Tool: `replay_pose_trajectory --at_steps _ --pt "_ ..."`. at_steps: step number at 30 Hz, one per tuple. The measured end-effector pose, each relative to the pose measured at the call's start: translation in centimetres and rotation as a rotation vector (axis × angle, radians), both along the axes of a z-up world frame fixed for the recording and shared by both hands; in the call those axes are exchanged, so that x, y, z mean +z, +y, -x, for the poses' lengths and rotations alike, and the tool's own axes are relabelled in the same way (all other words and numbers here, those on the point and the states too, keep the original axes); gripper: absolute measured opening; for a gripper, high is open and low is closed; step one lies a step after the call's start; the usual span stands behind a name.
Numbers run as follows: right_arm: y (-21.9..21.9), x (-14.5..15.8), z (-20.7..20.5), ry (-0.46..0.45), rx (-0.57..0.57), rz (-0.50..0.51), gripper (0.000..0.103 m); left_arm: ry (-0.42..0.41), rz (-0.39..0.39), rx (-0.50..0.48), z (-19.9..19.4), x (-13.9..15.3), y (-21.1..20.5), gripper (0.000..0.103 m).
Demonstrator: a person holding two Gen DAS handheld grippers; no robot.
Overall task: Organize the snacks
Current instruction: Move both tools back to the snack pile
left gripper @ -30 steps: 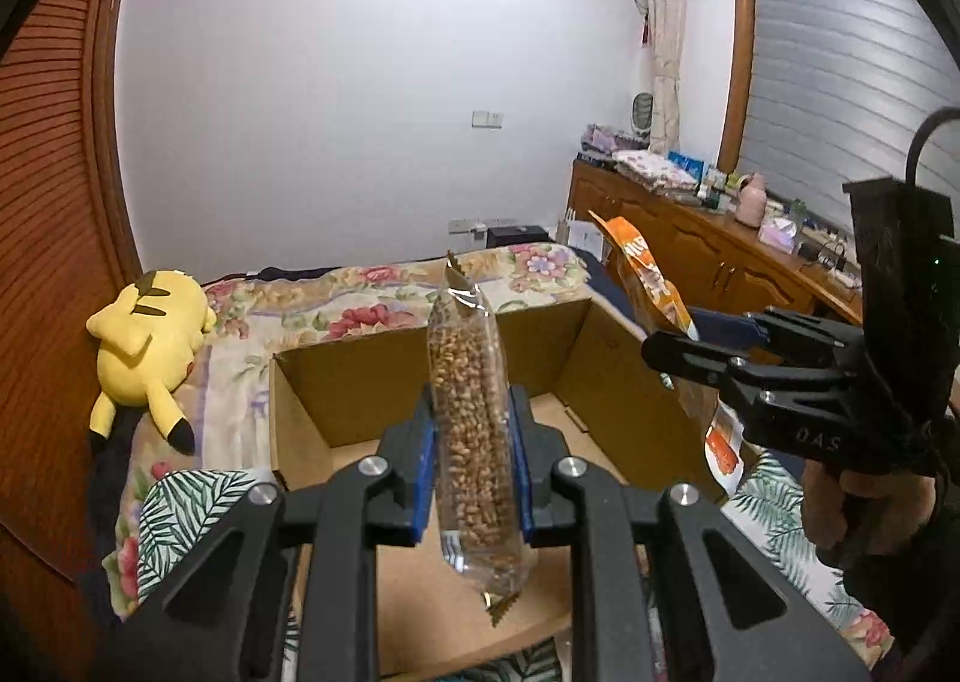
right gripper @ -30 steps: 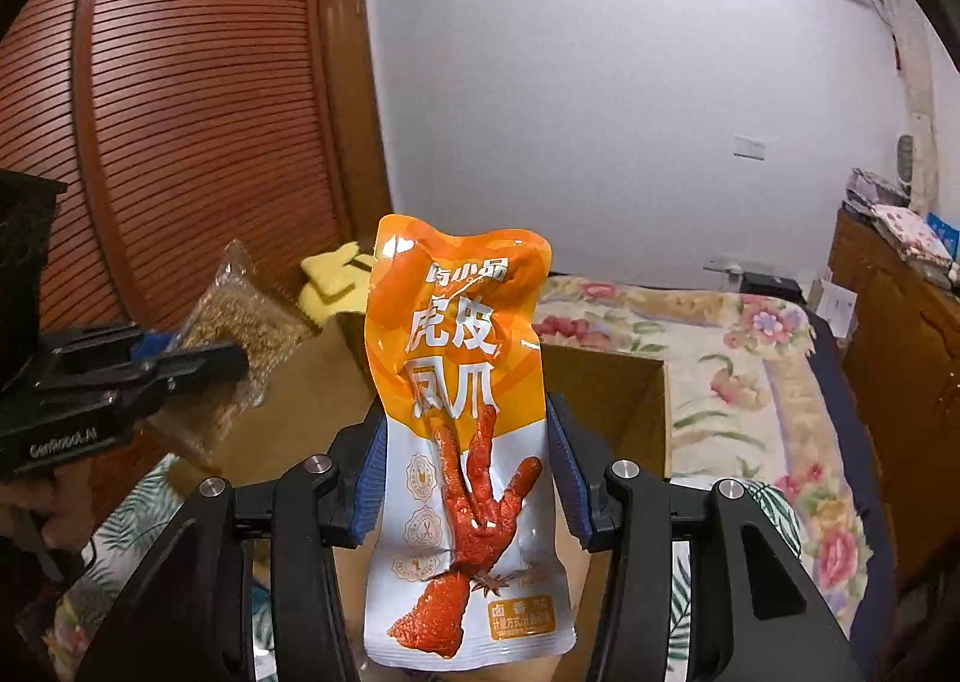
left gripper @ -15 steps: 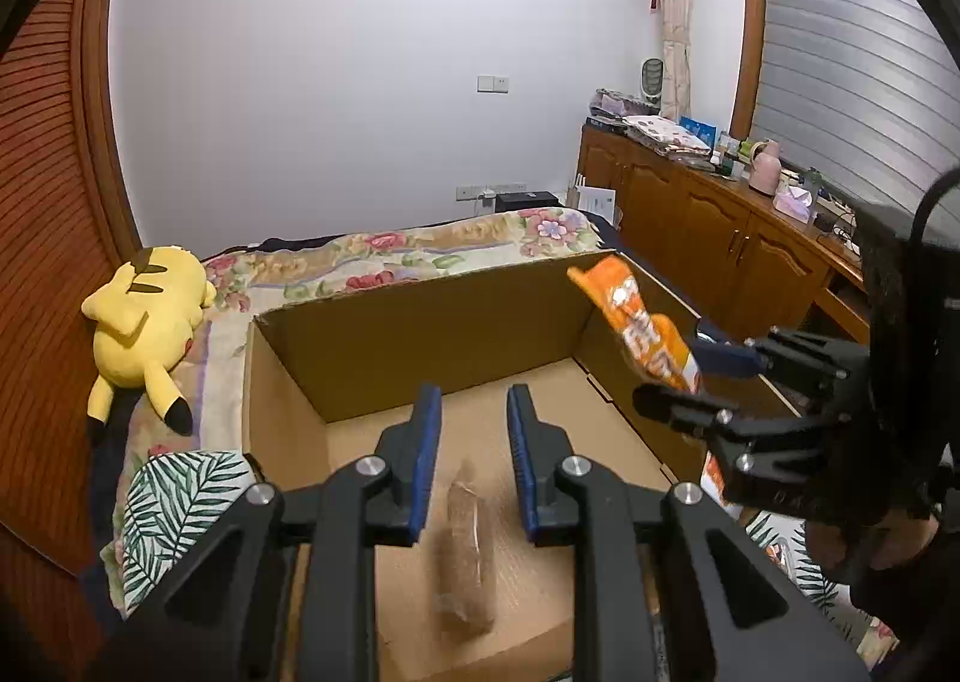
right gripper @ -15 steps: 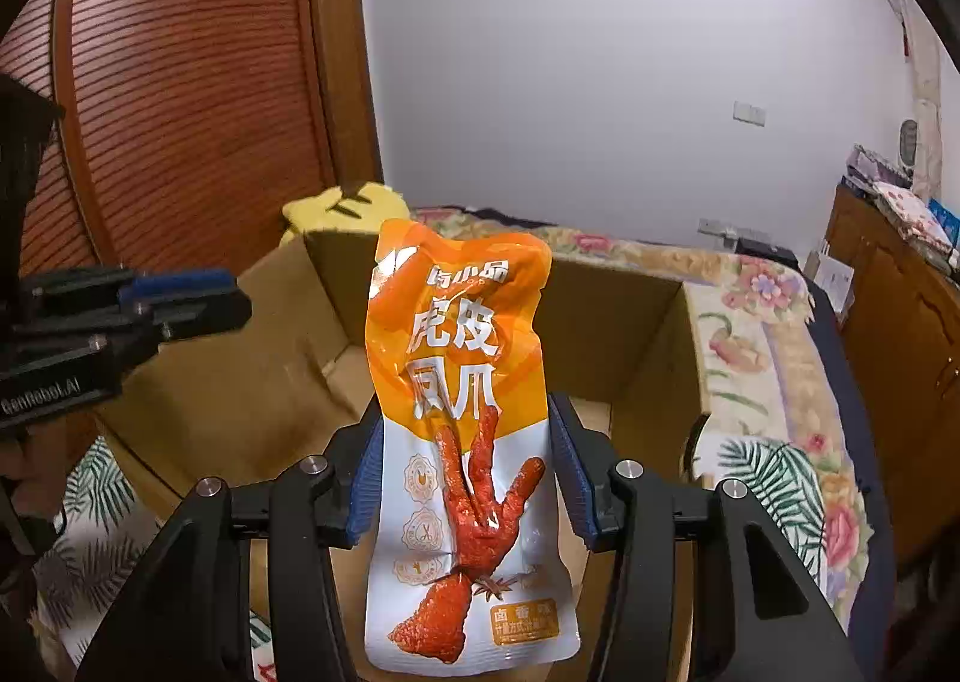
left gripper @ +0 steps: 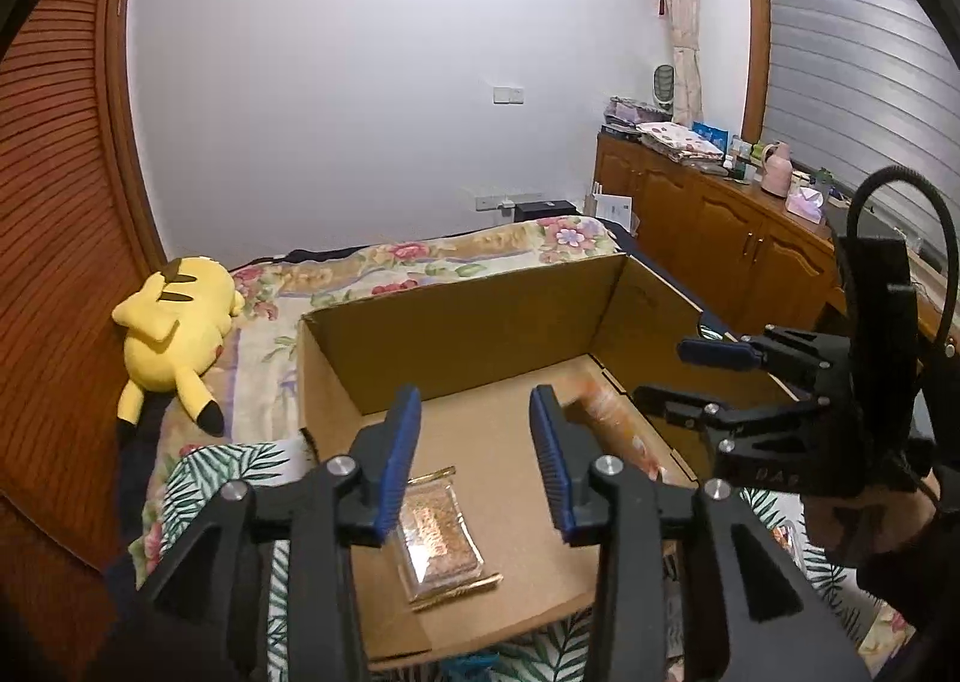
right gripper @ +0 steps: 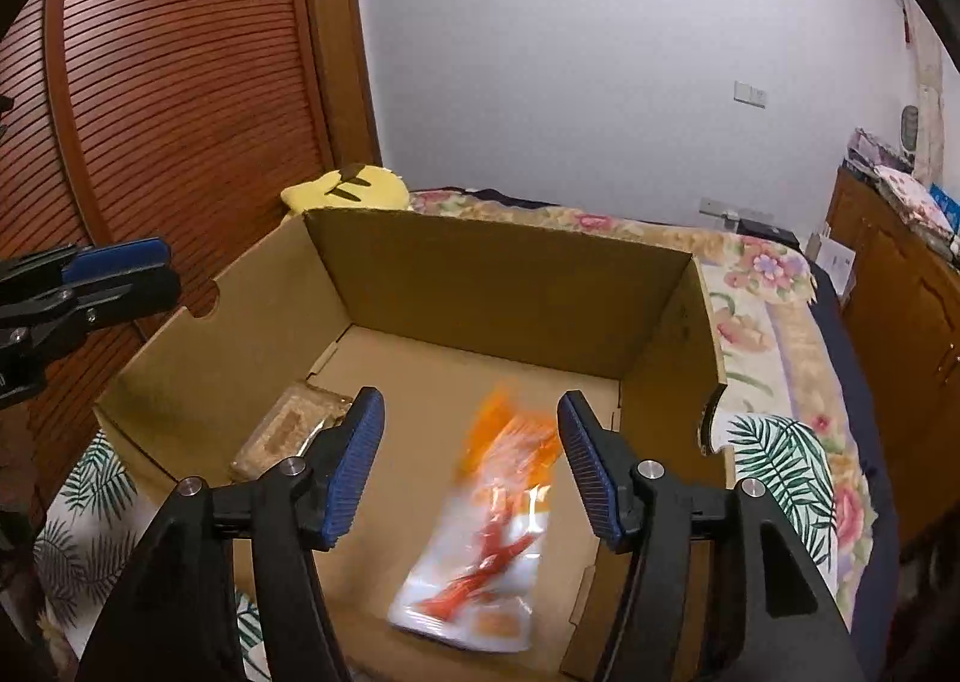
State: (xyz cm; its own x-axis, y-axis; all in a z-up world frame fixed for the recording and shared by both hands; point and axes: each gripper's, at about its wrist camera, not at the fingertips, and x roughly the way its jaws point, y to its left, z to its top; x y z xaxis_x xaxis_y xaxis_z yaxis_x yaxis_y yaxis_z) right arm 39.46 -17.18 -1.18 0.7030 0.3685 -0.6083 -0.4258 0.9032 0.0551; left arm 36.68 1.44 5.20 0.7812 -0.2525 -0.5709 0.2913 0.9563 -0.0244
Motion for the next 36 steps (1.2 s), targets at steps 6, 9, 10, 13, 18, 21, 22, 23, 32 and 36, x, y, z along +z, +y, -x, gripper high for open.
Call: replay_pose_trajectory --at_steps 6,9,10,13,18,21,22,23,32,36 --pt "-0.6 1.6 3.6 -0.046 0.018 -0.019 0.062 -0.019 -0.005 -0.015 2.9 0.3 0.5 0.048" --pt "-0.8 2.2 6.4 -0.067 0.036 -0.011 0.062 -0.017 0.003 -0.013 4.3 0.1 0.8 0.049" --pt "-1.0 2.2 7.3 -0.071 0.040 -0.011 0.063 -0.015 0.005 -0.008 4.8 -0.1 1.0 0.049" --pt "-1.3 2.1 9.8 -0.066 0.055 -0.010 0.064 -0.006 0.010 -0.006 6.2 -0.9 1.3 0.053" --pt "-2.2 0.9 12.8 -0.034 0.065 -0.007 0.065 0.030 -0.008 -0.016 8.3 -3.3 1.5 0.053" --pt "-2.7 0.0 14.4 -0.026 0.057 0.009 0.066 0.048 -0.011 -0.029 9.6 -4.9 1.4 0.053" --pt "-2.9 -0.4 14.8 -0.021 0.054 0.012 0.067 0.052 -0.013 -0.032 9.9 -5.4 1.3 0.053" --pt "-3.1 -0.8 15.1 -0.011 0.051 0.015 0.067 0.059 -0.016 -0.036 10.3 -5.9 1.2 0.053" --pt "-5.8 -3.7 16.3 0.047 0.006 0.040 0.070 0.145 0.010 -0.061 12.2 -8.9 0.9 0.053" --pt "-7.3 -5.1 16.4 0.064 -0.015 0.067 0.072 0.163 0.006 -0.060 12.8 -9.5 1.3 0.053"
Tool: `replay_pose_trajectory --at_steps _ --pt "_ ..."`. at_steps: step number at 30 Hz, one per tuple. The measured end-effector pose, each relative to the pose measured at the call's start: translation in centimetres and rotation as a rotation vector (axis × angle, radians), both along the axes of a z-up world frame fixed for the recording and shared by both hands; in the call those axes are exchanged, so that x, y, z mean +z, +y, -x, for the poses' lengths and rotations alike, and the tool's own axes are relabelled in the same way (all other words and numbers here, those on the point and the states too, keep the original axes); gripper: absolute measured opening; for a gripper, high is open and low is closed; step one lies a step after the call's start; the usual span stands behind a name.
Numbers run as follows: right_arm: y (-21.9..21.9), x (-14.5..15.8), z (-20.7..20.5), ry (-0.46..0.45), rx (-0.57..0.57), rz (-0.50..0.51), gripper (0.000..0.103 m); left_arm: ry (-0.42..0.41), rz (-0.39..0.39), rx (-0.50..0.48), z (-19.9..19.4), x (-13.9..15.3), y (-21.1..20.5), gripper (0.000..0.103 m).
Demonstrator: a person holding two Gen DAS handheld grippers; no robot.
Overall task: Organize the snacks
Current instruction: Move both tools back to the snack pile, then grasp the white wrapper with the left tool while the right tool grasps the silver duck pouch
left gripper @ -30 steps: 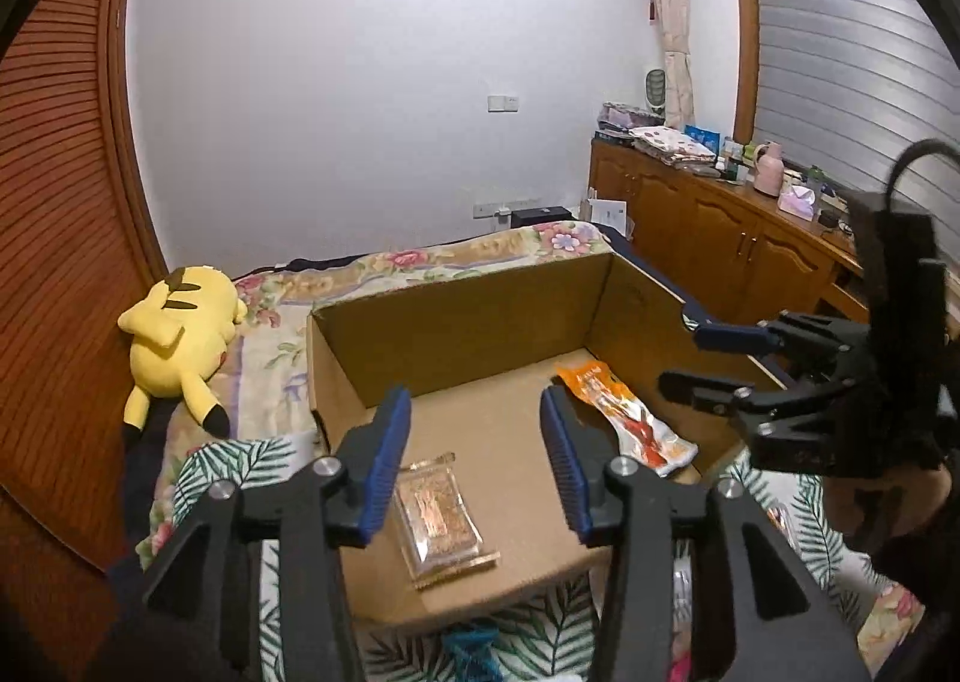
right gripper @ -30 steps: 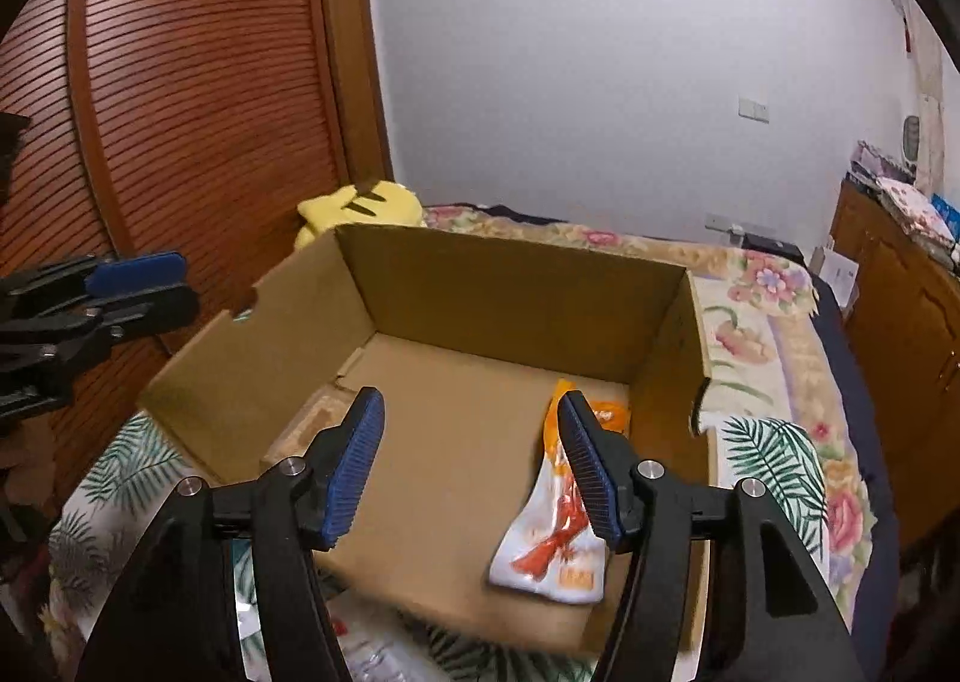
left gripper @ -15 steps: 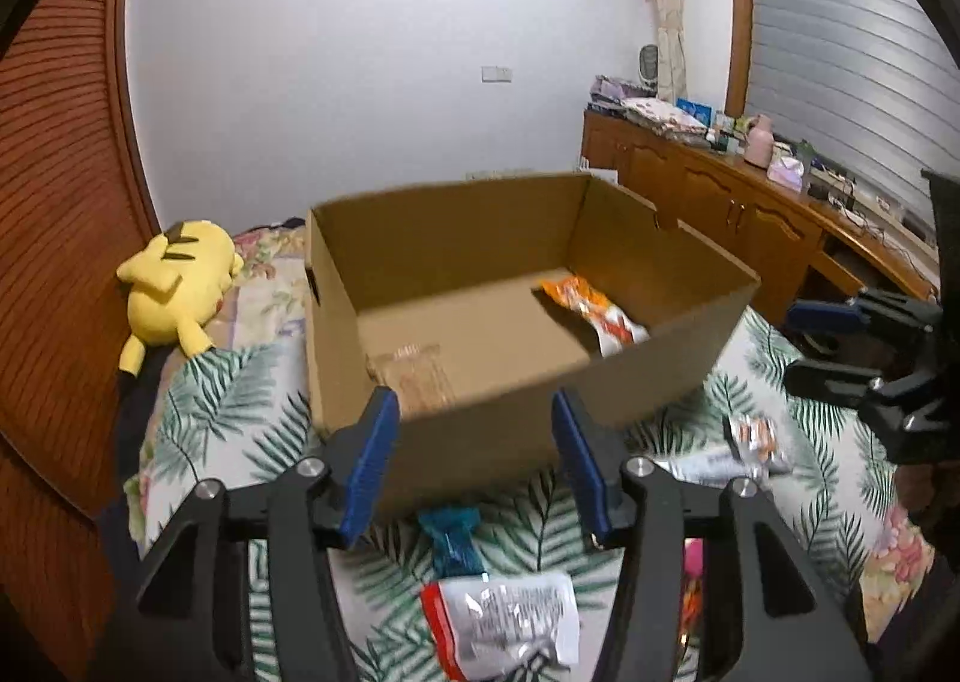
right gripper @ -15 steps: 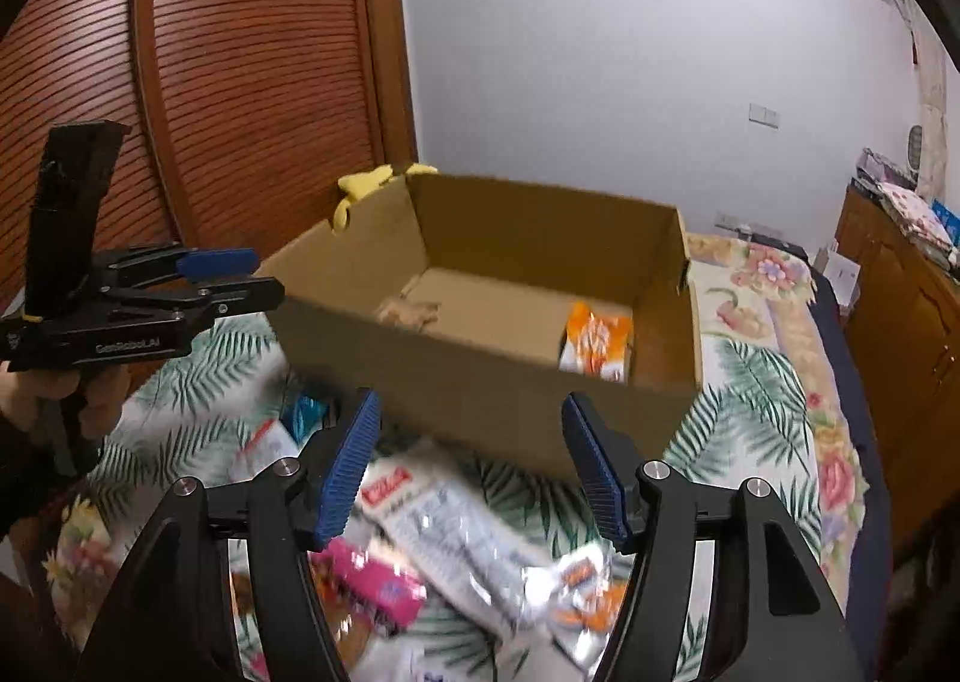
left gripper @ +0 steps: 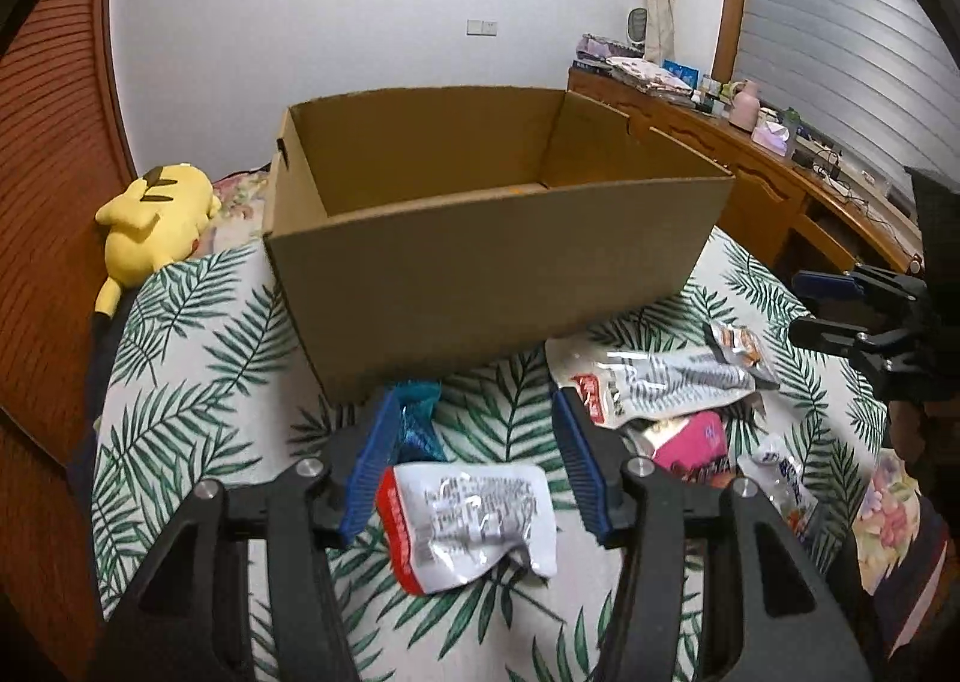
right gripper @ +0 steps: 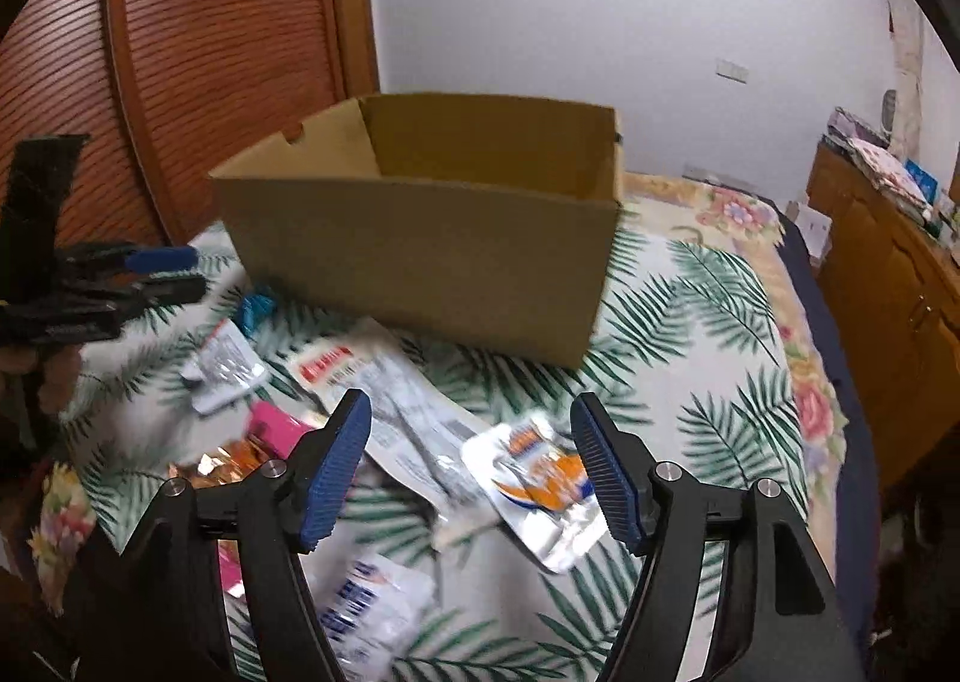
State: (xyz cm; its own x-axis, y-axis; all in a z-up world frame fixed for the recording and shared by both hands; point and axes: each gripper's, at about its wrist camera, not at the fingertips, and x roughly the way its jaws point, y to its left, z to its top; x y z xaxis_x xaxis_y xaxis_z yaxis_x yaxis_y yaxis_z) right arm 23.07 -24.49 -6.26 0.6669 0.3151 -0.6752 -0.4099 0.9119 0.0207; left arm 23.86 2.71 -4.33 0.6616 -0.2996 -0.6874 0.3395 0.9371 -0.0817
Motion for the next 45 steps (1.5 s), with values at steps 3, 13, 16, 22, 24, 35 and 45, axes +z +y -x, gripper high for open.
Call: replay_pose_trajectory --at_steps 3,13,16,22,24,35,45 --pt "-1.0 -1.3 -0.3 0.022 -0.007 0.019 0.074 0.017 -0.008 0.005 0.2 -0.8 0.3 0.054" --pt "-2.9 -5.3 -1.7 0.116 -0.024 0.075 0.074 0.075 -0.023 0.007 1.0 -3.9 0.6 0.054" --pt "-2.8 -5.7 -2.2 0.139 -0.006 0.092 0.074 0.084 -0.020 0.006 1.1 -4.4 0.4 0.054" --pt "-2.8 -5.8 -3.8 0.178 0.013 0.070 0.074 0.089 -0.013 0.008 1.2 -4.6 0.3 0.054" --pt "-2.8 -5.8 -4.4 0.191 0.015 0.058 0.074 0.093 -0.005 0.012 1.1 -4.6 0.3 0.054" --pt "-3.7 -5.9 -6.9 0.244 -0.004 -0.045 0.068 0.107 -0.005 0.009 0.7 -4.5 -0.1 0.054" --pt "-2.9 -6.4 -5.0 0.219 0.048 0.112 0.063 0.130 -0.016 0.003 0.0 -4.7 -0.2 0.054"
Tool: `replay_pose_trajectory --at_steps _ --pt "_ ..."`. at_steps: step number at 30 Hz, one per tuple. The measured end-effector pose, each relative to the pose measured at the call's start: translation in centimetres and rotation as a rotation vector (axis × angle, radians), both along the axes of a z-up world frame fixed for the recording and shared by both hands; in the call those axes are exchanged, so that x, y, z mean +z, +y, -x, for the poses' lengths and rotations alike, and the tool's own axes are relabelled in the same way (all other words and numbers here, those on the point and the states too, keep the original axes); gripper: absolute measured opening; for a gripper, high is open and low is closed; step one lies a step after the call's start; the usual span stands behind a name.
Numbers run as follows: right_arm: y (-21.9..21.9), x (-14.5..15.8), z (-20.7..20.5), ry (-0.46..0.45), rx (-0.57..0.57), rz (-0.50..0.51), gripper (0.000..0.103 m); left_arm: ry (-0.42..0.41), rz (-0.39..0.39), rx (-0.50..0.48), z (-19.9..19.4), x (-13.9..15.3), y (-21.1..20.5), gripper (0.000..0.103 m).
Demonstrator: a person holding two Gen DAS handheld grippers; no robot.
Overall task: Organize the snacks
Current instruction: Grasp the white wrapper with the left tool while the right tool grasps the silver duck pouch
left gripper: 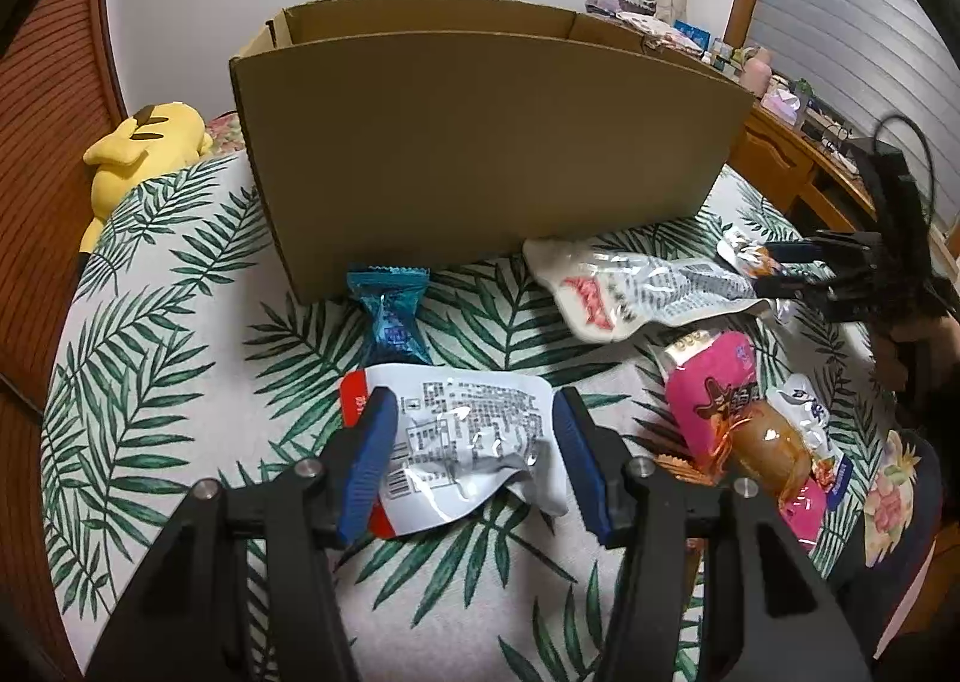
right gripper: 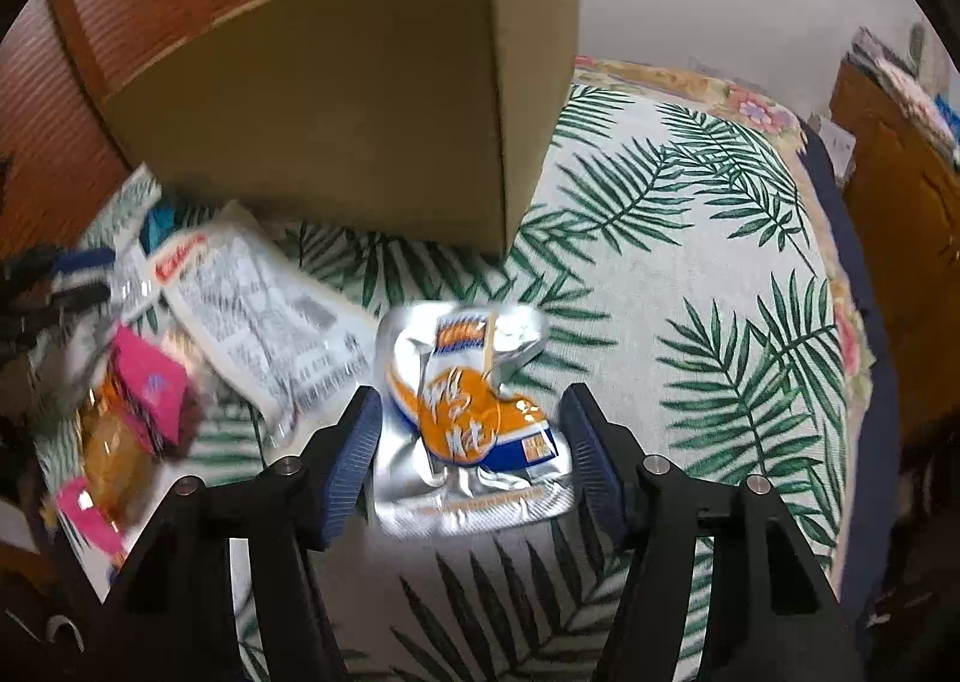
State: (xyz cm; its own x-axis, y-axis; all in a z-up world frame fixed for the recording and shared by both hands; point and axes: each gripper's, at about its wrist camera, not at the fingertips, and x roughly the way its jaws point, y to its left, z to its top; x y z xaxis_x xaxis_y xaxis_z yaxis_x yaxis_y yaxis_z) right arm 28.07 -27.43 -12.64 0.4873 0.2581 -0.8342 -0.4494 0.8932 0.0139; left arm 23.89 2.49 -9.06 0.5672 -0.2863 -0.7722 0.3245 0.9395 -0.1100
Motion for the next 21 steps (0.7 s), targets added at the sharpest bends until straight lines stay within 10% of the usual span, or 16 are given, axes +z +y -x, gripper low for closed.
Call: replay_pose_trajectory --at_steps 21 --pt "-0.9 -0.2 1.4 -0.065 -0.011 -0.034 0.055 0.008 -0.109 -0.001 -1.9 -2.0 -1.5 0.078"
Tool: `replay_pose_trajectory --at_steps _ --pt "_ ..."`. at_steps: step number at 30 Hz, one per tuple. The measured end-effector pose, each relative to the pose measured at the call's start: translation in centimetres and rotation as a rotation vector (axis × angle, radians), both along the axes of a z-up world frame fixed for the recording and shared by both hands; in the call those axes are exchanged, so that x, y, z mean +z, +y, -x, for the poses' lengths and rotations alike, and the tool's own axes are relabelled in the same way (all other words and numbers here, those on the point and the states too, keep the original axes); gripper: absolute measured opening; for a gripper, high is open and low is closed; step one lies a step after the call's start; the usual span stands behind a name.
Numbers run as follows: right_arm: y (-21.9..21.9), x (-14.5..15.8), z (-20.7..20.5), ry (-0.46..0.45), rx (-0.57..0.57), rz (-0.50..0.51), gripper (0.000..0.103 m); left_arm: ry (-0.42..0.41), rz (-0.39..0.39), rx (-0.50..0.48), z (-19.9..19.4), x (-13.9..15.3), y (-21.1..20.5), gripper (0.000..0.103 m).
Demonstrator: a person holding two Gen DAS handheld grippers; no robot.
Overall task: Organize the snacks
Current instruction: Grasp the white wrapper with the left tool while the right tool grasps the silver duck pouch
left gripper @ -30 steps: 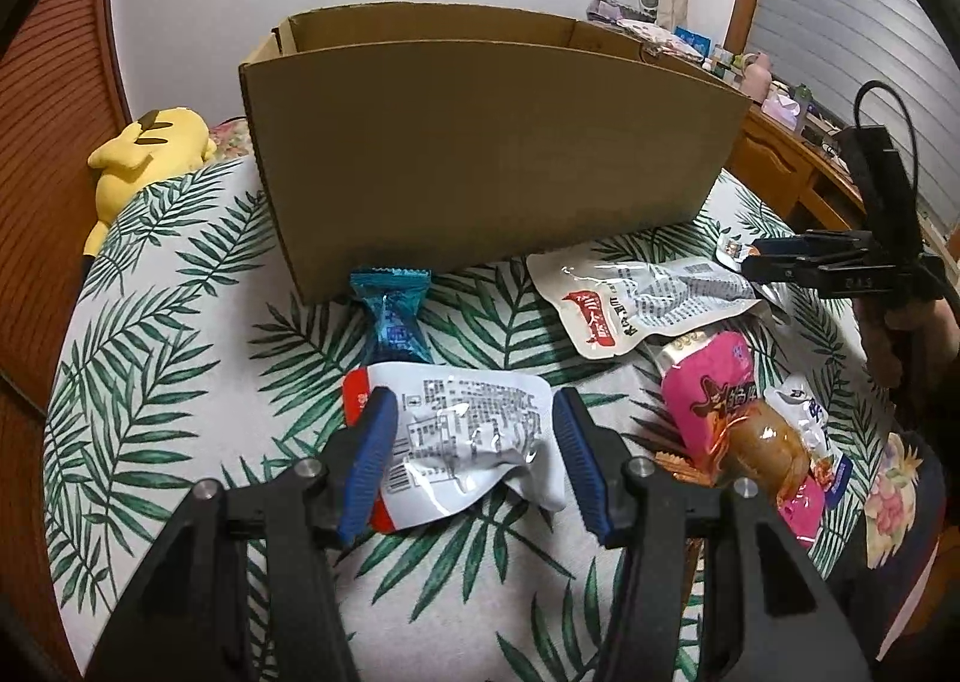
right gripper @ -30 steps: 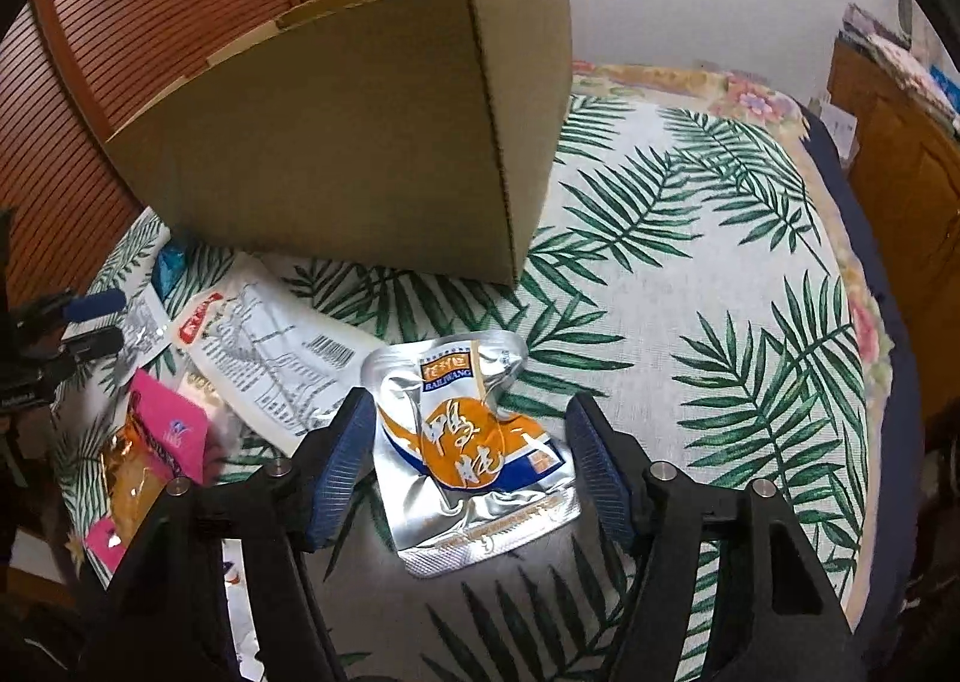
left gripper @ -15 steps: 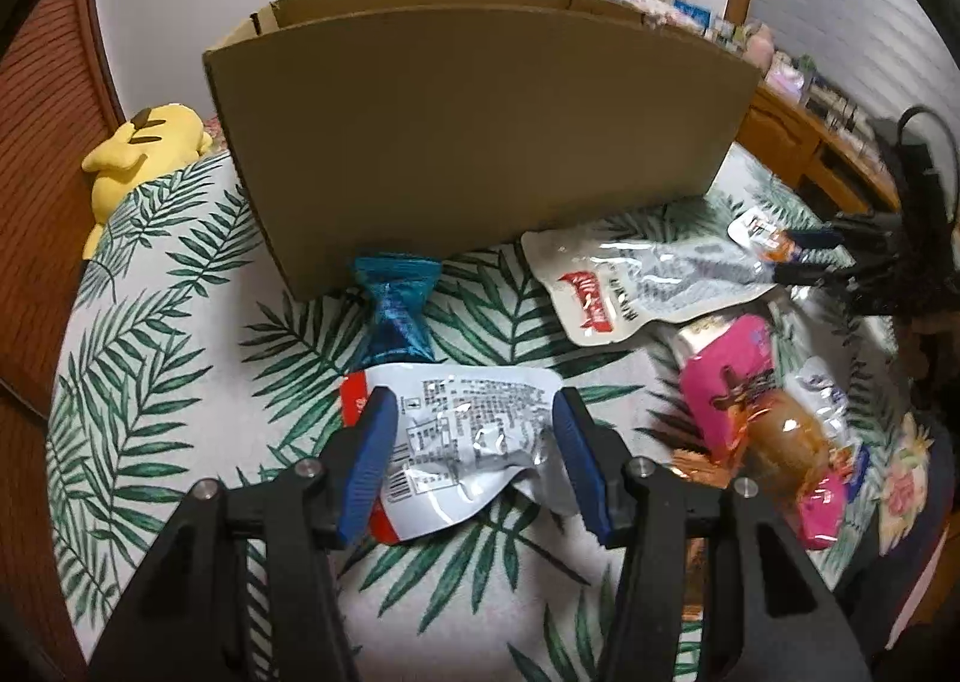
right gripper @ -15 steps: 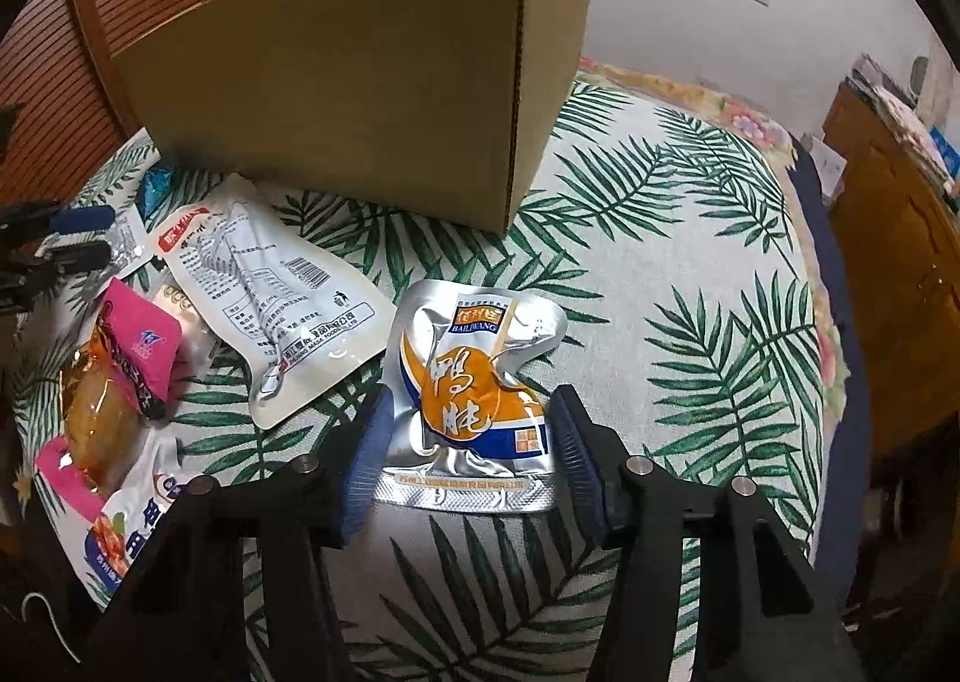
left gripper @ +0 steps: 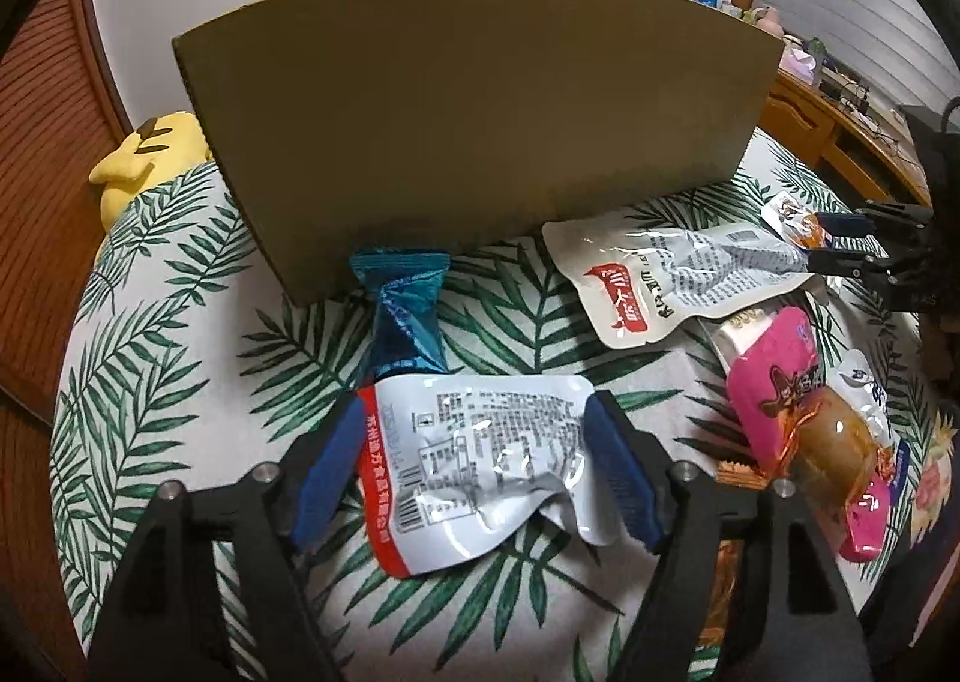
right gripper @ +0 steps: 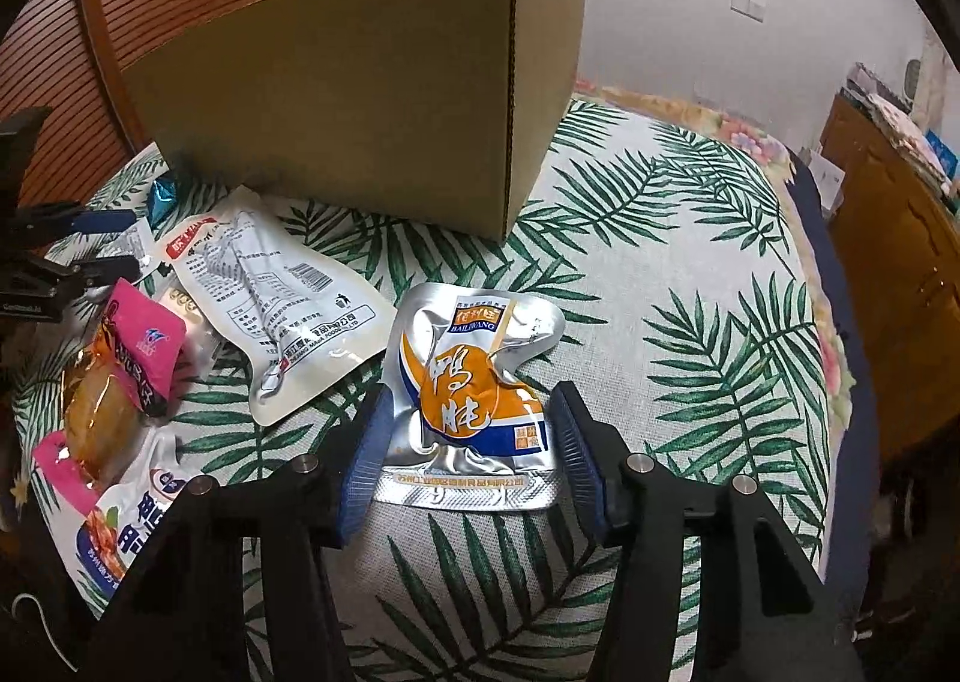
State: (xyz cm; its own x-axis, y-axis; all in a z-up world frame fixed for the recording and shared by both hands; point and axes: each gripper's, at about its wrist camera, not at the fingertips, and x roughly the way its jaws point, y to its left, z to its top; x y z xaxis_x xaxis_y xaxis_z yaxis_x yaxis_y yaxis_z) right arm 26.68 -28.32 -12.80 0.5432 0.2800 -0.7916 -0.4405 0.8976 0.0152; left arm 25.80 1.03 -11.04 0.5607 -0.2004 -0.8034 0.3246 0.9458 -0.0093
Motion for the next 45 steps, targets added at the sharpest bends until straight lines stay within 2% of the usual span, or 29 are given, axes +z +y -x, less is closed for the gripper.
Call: replay_pose_trajectory --at_steps 3,6,14,21,26,35,38,39,41,45 --pt "0.0 0.0 0.1 -0.005 -0.004 -0.003 0.055 0.024 0.009 0.016 -0.6 -0.3 0.0 0.086" --pt "0.0 -0.1 0.2 -0.006 -0.008 -0.004 0.056 0.020 -0.022 0.017 -0.5 -0.4 -0.5 0.088" --pt "0.2 -0.1 0.3 -0.014 -0.010 -0.004 0.056 0.033 -0.019 0.060 -0.3 -0.6 -0.3 0.096" --pt "0.2 -0.1 0.3 -0.013 -0.014 -0.005 0.057 0.009 -0.008 0.044 1.4 -0.7 0.0 0.096" --pt "0.5 -0.1 0.3 -0.011 -0.014 0.002 0.061 0.012 -0.005 0.011 2.1 -0.5 -0.1 0.090" --pt "0.7 -0.1 0.2 -0.010 -0.016 0.006 0.062 0.007 -0.005 0.011 1.9 -0.4 0.1 0.089" --pt "0.6 -0.1 0.2 -0.007 -0.017 0.005 0.062 -0.004 -0.006 0.001 1.9 -0.3 -0.2 0.077" --pt "0.6 -0.1 0.2 -0.005 -0.017 0.005 0.061 -0.019 -0.018 -0.013 2.2 0.0 -0.4 0.072" --pt "0.5 -0.1 0.1 0.002 -0.018 0.005 0.058 -0.036 -0.040 -0.034 2.7 0.3 -0.9 0.068" --pt "-0.6 0.3 -0.2 0.027 -0.027 -0.044 0.042 -0.036 -0.023 -0.039 3.5 0.7 -0.8 0.066"
